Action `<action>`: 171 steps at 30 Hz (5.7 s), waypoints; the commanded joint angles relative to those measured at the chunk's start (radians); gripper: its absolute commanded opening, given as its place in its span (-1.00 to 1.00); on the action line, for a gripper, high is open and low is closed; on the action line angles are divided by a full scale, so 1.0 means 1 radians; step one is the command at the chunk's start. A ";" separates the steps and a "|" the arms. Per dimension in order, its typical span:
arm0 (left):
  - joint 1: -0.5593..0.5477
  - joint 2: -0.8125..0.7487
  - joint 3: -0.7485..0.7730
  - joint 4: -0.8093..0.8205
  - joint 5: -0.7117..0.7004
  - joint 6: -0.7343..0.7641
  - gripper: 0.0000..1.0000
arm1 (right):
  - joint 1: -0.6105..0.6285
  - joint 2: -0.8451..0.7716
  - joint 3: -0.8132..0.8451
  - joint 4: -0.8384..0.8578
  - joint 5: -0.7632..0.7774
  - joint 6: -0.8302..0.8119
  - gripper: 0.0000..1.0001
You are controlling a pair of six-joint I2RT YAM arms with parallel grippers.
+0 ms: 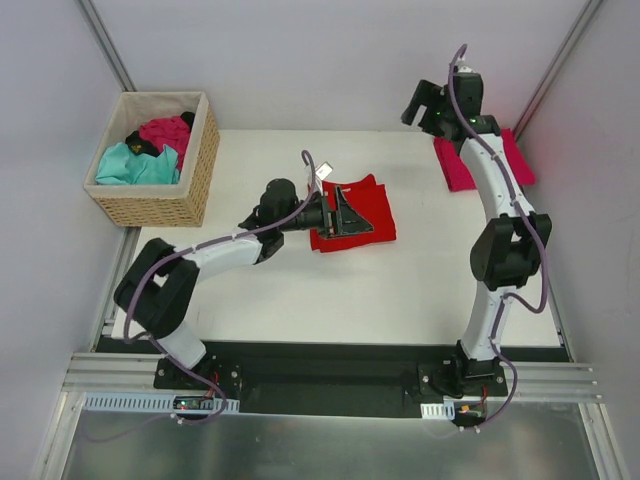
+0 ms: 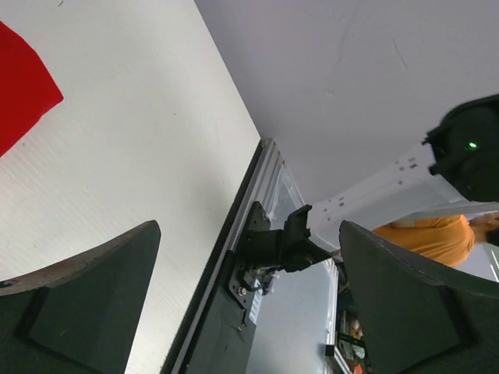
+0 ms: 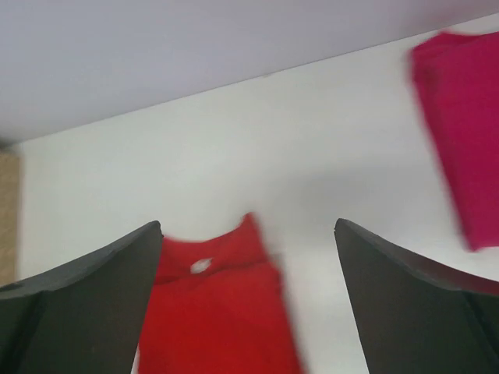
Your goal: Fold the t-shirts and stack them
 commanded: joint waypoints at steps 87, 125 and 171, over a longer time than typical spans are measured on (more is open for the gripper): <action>0.039 -0.533 -0.238 -0.599 -0.406 0.174 0.98 | 0.195 -0.403 -0.610 -0.100 0.017 0.077 0.93; 0.158 0.096 -0.206 -0.197 -0.480 0.118 0.98 | 0.164 -0.231 -0.667 0.242 -0.327 0.119 0.93; 0.171 0.198 -0.131 -0.521 -0.615 0.068 0.99 | 0.247 0.050 -0.759 0.514 -0.427 0.242 0.94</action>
